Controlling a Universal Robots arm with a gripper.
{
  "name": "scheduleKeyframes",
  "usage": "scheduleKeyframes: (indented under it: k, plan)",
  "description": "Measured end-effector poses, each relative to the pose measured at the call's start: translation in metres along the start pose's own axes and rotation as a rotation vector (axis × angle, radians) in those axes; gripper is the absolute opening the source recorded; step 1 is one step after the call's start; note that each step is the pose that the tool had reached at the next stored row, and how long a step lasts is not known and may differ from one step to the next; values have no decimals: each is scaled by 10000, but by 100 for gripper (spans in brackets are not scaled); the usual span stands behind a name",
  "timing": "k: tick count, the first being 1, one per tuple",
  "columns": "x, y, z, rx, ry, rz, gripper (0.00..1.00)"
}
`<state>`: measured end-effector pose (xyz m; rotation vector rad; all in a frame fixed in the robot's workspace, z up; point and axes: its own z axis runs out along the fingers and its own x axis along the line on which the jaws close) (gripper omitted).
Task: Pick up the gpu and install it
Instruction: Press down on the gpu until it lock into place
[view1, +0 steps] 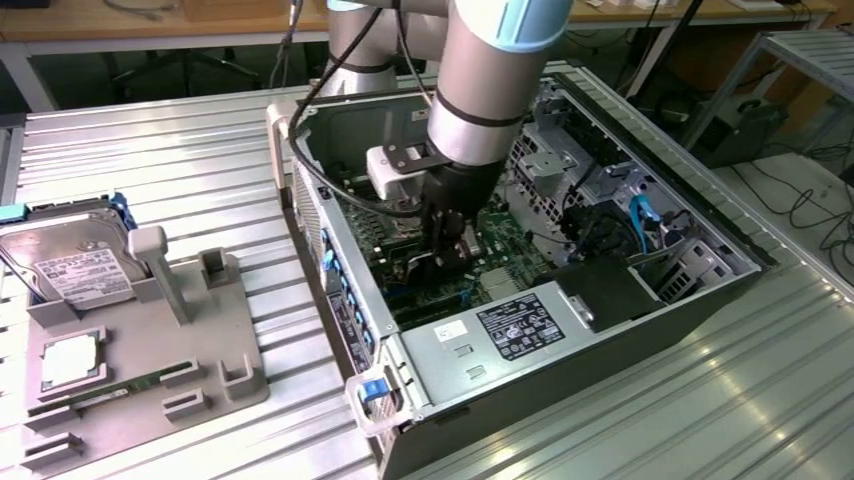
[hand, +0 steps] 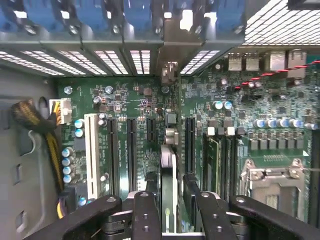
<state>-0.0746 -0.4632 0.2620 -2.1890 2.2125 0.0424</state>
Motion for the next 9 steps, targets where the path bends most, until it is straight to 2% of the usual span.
scheduleKeyframes:
  k: [4, 7, 8, 9]
  plan:
    - [-9, -1, -146, 95, 17, -4, 35]
    - [-16, 0, -293, 182, 38, -8, 35]
    - [-16, -1, -294, 183, 37, -8, 34]
    - [-16, 0, -293, 184, 36, -8, 11]
